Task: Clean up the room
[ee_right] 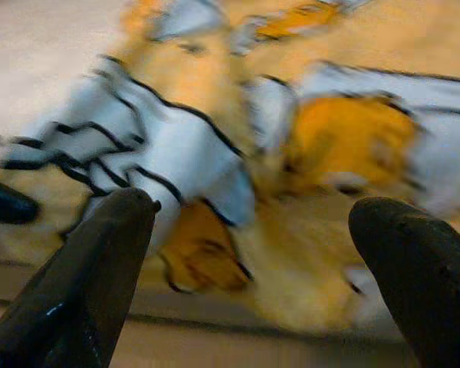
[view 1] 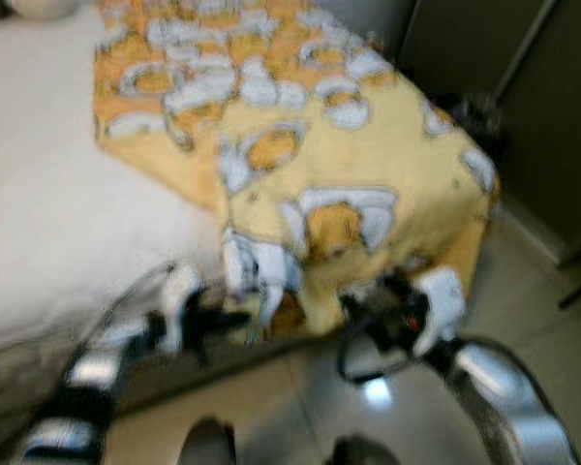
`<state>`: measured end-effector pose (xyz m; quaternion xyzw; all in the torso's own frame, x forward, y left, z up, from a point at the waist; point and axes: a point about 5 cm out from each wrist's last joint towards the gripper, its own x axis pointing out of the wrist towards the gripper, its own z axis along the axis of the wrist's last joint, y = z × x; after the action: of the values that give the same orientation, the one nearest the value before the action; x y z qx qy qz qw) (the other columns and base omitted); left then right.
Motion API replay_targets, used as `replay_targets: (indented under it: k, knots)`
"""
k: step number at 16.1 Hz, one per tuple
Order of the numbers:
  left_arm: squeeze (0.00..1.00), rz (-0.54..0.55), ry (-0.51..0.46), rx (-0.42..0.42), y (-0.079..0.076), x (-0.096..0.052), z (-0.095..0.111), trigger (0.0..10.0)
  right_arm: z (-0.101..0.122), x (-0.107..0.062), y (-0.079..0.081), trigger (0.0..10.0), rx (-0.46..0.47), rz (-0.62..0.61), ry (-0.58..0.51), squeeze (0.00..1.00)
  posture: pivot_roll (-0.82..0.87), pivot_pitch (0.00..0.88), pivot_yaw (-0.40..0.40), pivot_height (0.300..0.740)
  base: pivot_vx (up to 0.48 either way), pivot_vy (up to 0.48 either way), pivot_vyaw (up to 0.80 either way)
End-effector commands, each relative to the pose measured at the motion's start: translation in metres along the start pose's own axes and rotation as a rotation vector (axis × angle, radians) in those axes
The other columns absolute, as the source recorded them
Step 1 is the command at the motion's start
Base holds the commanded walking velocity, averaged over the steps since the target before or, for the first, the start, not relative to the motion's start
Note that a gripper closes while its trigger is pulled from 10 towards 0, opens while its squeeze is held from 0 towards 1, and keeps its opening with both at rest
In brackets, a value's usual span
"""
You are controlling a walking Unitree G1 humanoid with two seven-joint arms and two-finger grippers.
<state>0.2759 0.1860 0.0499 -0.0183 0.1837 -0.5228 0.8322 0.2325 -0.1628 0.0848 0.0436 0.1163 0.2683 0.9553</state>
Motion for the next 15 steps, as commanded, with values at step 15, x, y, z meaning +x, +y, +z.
replay_targets:
  k: [15]
  knots:
    - [0.0,0.077,0.047,0.026,0.01,-0.015,-0.002,0.0,-0.007,0.002,0.006,10.0,0.039,-0.001,0.003,0.0,0.04,0.11,-0.037,0.7,0.0,0.214,0.0]
